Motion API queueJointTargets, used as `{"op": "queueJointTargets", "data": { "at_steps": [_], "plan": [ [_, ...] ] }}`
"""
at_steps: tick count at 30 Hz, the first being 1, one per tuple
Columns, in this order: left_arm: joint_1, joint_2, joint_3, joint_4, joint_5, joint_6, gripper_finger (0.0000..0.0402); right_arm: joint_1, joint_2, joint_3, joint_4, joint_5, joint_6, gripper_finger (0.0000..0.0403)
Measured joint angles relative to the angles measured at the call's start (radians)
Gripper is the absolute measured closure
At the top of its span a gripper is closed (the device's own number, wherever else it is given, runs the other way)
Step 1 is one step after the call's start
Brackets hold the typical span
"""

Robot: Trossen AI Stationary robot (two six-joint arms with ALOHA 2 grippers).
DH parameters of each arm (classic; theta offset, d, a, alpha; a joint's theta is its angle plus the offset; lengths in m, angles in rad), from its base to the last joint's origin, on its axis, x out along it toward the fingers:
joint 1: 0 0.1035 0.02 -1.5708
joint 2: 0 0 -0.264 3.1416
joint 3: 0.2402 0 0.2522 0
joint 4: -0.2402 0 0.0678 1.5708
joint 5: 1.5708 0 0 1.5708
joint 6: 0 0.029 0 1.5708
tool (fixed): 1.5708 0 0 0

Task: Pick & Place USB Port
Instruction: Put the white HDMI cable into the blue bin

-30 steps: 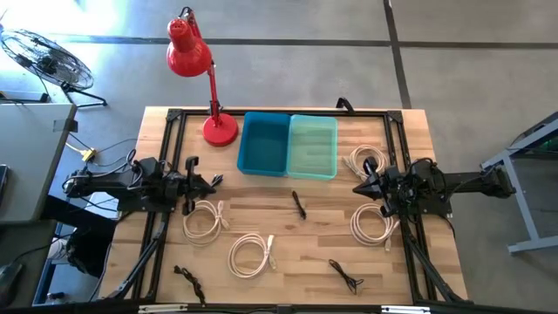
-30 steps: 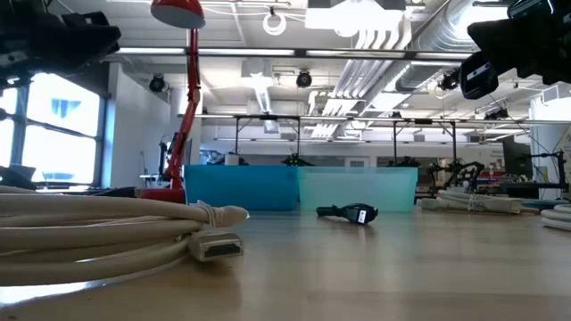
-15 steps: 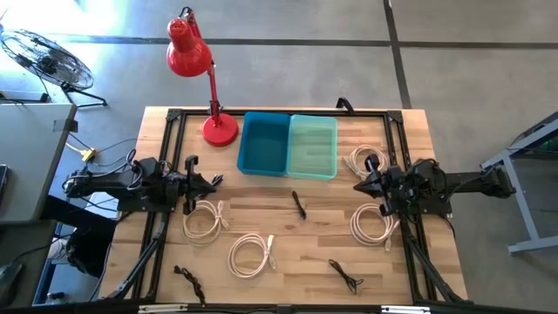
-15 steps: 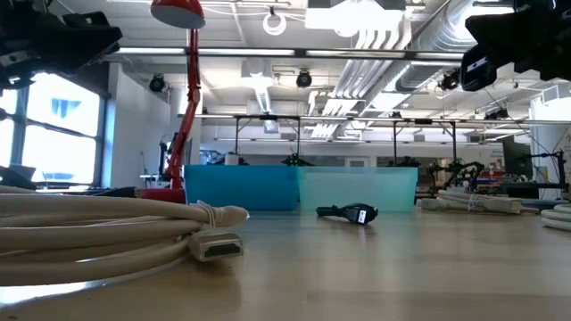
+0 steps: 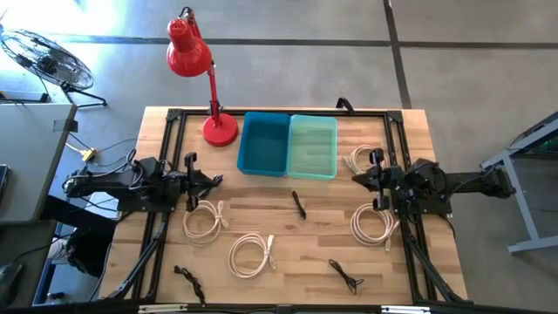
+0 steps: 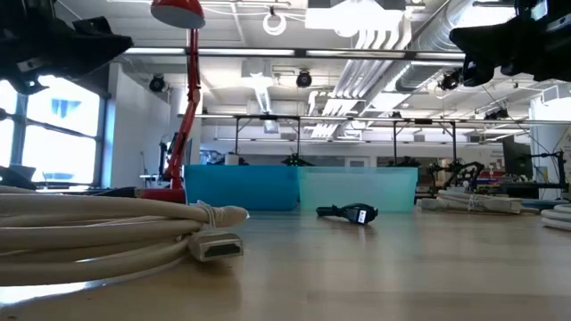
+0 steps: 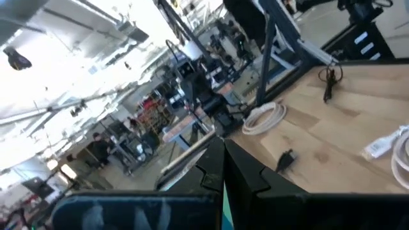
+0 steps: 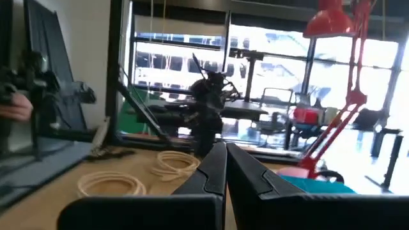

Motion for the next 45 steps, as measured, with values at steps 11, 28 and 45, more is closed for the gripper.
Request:
{"op": "queueJointTargets", "data": {
  "at_steps": [11, 28, 45],
  "plan": [
    [0.000, 0.000, 0.002, -0.032, -0.099, 0.000, 0.0400, 0.005, 0.042, 0.267, -0.177, 0.111, -0.146, 0.0402],
    [0.000, 0.000, 0.004, -0.084, -0.091, 0.000, 0.0400, 0.014, 0.458, 0.975, -0.916, 0.677, -0.022, 0.0258],
    [0.000, 0.000, 0.006, -0.114, -0.199, 0.011, 0.0400, 0.013, 0.752, 1.100, -1.041, 1.227, -0.216, 0.0180]
  ]
}}
